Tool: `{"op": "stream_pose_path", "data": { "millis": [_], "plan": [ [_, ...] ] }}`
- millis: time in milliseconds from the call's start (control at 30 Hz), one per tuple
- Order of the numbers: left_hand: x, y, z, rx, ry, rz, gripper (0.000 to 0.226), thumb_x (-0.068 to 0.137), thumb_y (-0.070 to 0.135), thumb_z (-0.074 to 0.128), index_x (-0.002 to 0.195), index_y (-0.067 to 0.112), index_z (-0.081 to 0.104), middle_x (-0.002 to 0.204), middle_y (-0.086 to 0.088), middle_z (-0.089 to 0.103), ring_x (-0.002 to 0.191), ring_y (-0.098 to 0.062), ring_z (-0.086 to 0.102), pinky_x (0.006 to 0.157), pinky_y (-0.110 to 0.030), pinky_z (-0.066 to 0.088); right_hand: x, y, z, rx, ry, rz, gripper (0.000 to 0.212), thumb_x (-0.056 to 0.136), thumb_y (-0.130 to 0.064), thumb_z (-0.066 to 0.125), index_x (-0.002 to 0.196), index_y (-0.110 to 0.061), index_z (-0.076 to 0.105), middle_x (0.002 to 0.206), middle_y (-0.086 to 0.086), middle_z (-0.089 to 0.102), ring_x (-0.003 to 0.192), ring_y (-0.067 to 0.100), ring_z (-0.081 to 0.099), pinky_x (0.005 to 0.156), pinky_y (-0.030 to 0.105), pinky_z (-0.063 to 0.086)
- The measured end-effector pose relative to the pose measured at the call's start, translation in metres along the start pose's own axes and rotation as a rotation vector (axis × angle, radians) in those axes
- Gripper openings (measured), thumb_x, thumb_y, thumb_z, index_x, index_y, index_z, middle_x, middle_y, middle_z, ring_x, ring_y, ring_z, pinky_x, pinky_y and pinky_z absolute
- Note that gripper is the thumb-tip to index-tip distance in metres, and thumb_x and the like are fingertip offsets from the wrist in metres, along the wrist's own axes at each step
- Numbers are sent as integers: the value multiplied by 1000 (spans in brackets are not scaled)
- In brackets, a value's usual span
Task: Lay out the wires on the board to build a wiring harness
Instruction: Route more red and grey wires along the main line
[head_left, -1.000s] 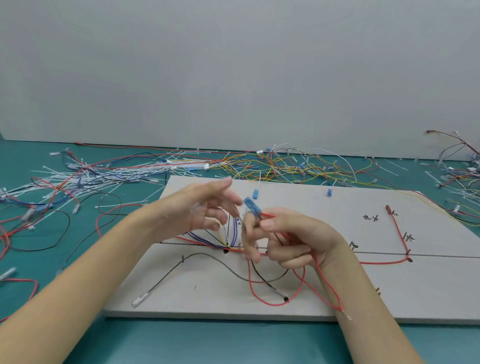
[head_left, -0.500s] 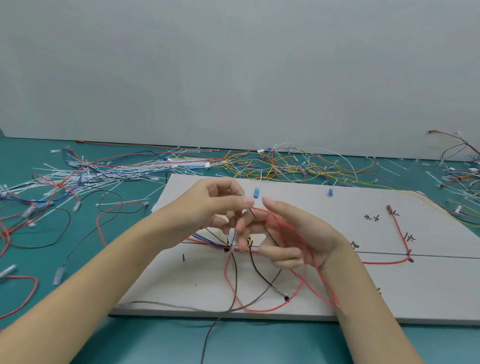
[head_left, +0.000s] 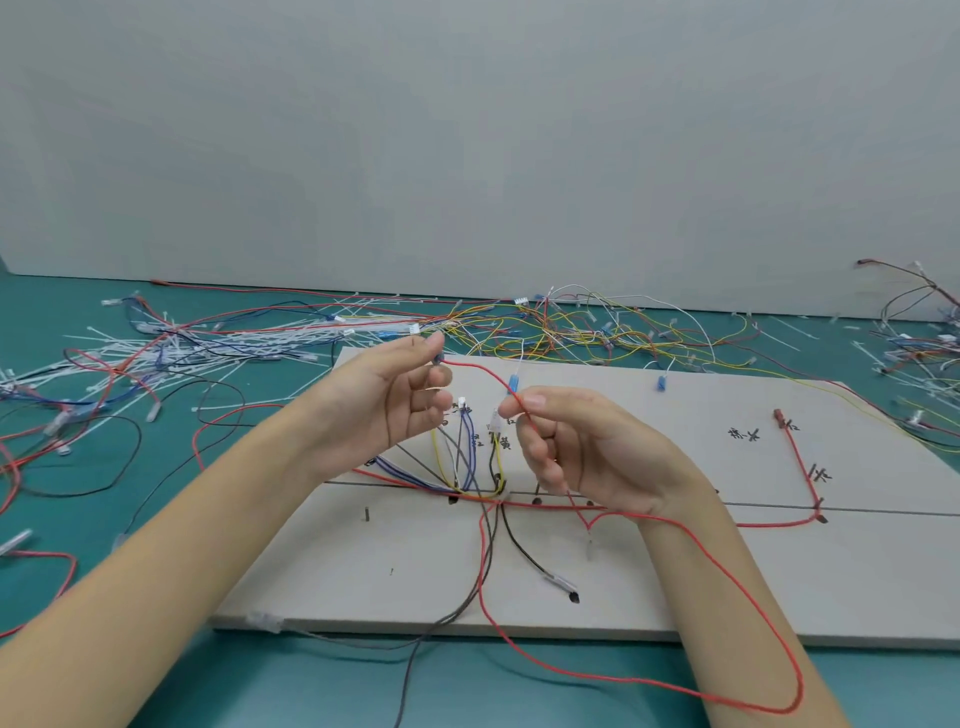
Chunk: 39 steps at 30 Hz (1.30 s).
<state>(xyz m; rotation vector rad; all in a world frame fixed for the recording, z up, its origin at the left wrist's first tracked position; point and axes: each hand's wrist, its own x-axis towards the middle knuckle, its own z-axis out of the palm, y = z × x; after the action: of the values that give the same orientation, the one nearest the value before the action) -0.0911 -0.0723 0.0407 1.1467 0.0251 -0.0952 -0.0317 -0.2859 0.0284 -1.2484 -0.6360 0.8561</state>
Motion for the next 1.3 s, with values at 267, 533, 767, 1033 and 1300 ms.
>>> {"op": "stream_pose_path", "data": {
  "millis": [267, 533, 767, 1033, 1300],
  "plan": [
    [0, 7, -10, 225, 92, -73, 25, 75, 35, 69, 91, 18, 60, 66, 7, 57, 43, -2, 44, 38, -12, 39, -4, -2, -5, 39, 36, -60, 21, 87, -29, 59, 97, -19, 75, 50, -7, 44, 29, 0, 25, 30, 11, 23],
    [-8, 20, -18, -209, -40, -276, 24, 70, 9, 76, 88, 6, 61, 72, -3, 62, 39, -4, 56, 29, -11, 38, 1, 1, -8, 15, 125, -19, 19, 83, -24, 67, 97, -17, 76, 56, -7, 37, 39, 2, 26, 35, 14, 20],
    [-3, 16, 1, -884, 59, -35, 26, 98, 1, 38, 91, -11, 60, 80, -13, 69, 57, -16, 71, 50, -18, 53, 2, 9, 4, -243, -161, 90, 39, 82, -17, 67, 120, -26, 68, 114, -4, 68, 54, 4, 48, 47, 14, 39],
    [-6, 8, 9, -1012, 163, 13, 27, 104, 5, 34, 98, -8, 57, 77, -12, 68, 55, -16, 69, 49, -19, 53, 9, 18, 28, -186, -308, 134, 22, 91, -8, 59, 107, -18, 70, 104, 7, 73, 69, 10, 61, 59, 18, 50],
    [0, 8, -6, -718, 287, -111, 26, 102, 10, 39, 85, 4, 58, 67, 0, 64, 41, -3, 59, 40, -14, 46, 9, 11, 26, 10, -49, 15, 20, 88, -28, 61, 88, -19, 79, 62, 0, 69, 45, 6, 57, 45, 14, 44]
  ]
}}
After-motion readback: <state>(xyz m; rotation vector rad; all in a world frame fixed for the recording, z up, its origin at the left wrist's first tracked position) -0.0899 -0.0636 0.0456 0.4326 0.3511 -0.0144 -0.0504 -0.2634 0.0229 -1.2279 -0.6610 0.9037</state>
